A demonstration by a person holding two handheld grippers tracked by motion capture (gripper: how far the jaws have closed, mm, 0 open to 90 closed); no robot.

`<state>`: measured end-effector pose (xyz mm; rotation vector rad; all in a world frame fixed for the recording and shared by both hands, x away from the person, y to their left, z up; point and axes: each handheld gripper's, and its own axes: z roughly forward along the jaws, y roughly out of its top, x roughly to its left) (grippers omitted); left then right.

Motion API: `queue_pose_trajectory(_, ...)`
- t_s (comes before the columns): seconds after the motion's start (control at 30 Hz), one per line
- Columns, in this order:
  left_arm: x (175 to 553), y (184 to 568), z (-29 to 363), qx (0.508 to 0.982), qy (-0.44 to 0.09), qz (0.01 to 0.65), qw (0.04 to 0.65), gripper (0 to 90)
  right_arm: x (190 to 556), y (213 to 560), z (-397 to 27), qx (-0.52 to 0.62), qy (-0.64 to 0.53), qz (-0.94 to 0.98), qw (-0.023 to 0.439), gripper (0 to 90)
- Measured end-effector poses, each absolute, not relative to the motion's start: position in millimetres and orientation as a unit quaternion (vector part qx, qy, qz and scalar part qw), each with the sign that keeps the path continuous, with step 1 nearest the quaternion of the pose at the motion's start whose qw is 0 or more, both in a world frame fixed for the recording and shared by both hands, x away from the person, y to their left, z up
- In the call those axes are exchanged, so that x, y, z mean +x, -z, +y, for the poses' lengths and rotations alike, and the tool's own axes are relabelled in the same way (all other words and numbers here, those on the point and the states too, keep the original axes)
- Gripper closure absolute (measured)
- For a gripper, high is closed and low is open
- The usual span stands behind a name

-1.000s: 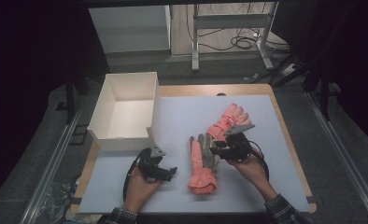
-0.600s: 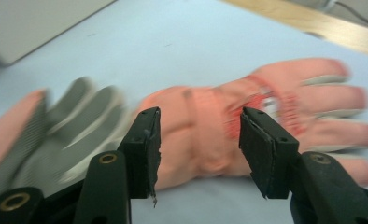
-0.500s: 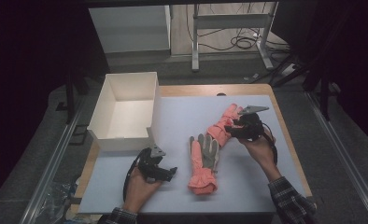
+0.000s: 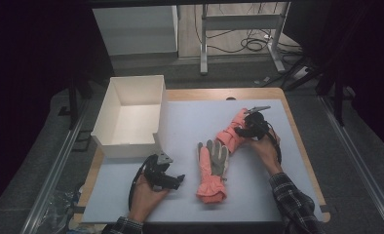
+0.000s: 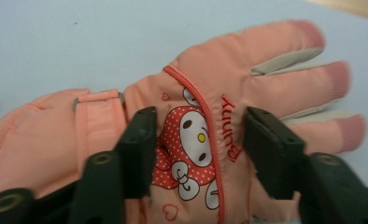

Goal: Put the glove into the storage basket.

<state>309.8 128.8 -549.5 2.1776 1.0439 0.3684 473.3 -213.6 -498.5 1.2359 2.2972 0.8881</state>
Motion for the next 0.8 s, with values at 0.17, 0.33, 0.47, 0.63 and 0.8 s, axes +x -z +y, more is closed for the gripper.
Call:
queue_pose_trajectory(0.17,309.8,549.5,128.7,0.838,-0.142,0.402,0.342,2.2,473.4,503.6,-218.9,0.452,-0.332,0.81,0.17,74.1)
queue_pose_trajectory(0.33,309.8,549.5,128.8,0.838,-0.142,0.401,0.342,2.1,471.2,500.0,-216.5,0.449,-0.328,0.811,0.18,85.2)
queue_pose_trajectory(0.47,309.9,549.5,128.8,0.838,-0.142,0.401,0.342,2.1,472.5,494.3,-221.4,0.441,-0.336,0.81,0.188,86.6)
queue_pose_trajectory(0.63,309.8,549.4,128.8,0.838,-0.142,0.401,0.342,2.1,478.4,485.5,-238.2,0.442,-0.338,0.807,0.196,86.6)
queue_pose_trajectory(0.8,309.8,549.4,128.9,0.838,-0.142,0.401,0.342,2.1,477.1,472.8,-257.9,0.438,-0.354,0.805,0.189,86.6)
